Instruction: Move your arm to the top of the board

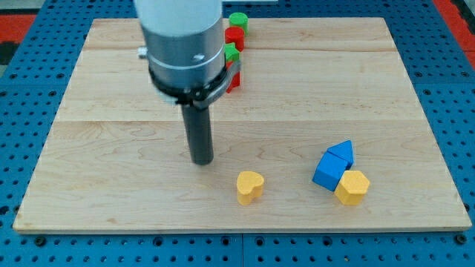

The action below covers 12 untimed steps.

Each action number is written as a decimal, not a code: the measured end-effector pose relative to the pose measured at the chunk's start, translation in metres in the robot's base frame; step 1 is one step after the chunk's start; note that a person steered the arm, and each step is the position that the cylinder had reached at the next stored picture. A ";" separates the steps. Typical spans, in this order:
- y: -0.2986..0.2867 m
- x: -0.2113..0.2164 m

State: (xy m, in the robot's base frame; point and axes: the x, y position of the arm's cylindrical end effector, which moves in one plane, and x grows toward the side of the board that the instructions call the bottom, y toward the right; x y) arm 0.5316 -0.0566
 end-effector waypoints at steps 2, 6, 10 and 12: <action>0.122 0.020; -0.117 -0.165; -0.138 -0.339; -0.072 -0.338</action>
